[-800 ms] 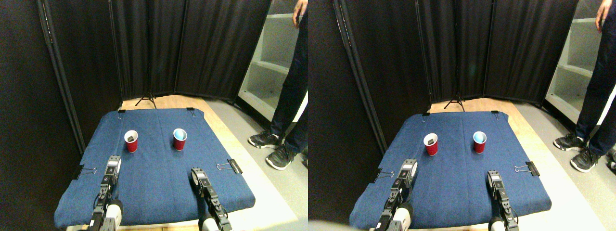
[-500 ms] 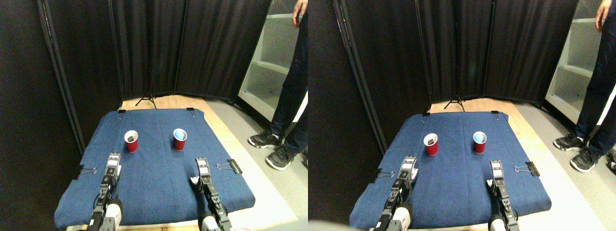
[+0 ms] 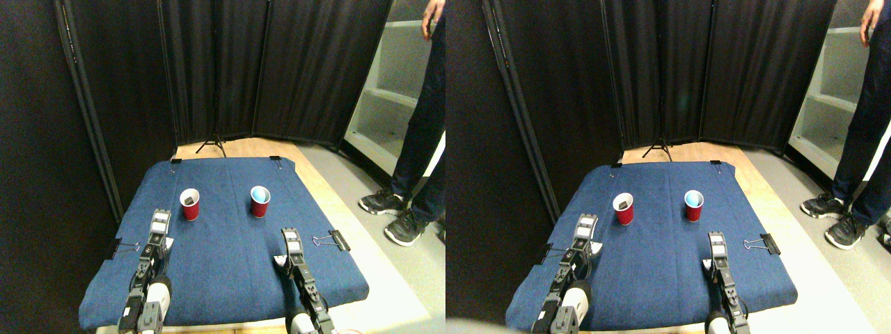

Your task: Pour (bimanual)

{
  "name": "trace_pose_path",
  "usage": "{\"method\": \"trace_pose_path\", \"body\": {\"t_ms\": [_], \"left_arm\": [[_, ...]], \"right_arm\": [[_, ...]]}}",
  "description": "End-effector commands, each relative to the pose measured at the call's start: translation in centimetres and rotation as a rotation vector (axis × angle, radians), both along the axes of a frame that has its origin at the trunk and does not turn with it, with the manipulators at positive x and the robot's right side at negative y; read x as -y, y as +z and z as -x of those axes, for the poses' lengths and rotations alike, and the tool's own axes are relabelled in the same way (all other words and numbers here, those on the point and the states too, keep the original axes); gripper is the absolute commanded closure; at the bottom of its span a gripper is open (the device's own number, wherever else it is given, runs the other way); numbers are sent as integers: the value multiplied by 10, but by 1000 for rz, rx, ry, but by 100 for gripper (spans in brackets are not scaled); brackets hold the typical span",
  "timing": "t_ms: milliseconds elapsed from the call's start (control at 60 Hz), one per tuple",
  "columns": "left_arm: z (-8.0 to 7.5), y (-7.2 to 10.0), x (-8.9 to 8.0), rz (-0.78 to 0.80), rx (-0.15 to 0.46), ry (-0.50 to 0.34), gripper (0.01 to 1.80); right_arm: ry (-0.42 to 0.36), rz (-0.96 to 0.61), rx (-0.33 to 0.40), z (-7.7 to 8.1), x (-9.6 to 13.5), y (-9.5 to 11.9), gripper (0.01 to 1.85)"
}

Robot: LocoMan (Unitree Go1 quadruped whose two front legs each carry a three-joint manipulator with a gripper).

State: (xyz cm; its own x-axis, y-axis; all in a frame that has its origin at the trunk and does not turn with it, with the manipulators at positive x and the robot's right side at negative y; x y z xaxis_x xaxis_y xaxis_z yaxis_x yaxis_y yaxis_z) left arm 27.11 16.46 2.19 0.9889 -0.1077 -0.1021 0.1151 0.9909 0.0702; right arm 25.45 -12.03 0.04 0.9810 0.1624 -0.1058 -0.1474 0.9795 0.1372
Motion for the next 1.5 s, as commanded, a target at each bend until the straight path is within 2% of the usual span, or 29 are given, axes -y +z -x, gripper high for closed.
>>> {"method": "trace_pose_path", "body": {"t_ms": [17,67,233,333,383,417,517,583,717,833,1050,1150,1283,1400,1500], "left_arm": [[-2,16,2,23,47,-19,104],[-4,23,3,73,59,-10,101],[-7,36,3,163,80,0,100],[-7,40,5,216,82,19,94],[-7,40,7,273,83,70,92],[-7,37,7,323,77,93,89],[-10,31,8,427,91,142,86],[-13,22,9,512,104,194,83],[-17,8,9,583,113,255,72],[-21,-2,13,615,128,289,78],[-30,-18,20,695,121,354,66],[-33,-20,21,728,132,365,60],[-40,-22,21,790,139,381,60],[-43,-22,22,868,151,396,67],[-44,-22,22,933,151,399,62]], "right_arm": [[-10,-56,64,-4,-4,22,118],[32,-127,74,-7,-4,28,116],[38,-245,90,-15,-6,41,110],[26,-315,98,-18,-6,45,108],[-14,-367,88,-19,-6,44,104],[-39,-410,71,-19,-6,43,102],[-44,-458,48,-20,-4,39,98],[-92,-524,4,-22,-3,34,95],[-119,-634,-27,-25,-2,27,91],[-153,-731,-58,-28,-1,21,92],[-190,-809,-78,-40,-1,11,93],[-188,-875,-86,-45,-2,9,90],[-199,-969,-107,-53,-4,9,89],[-211,-1071,-137,-60,-6,8,89],[-228,-1115,-147,-67,-8,6,94]]}}
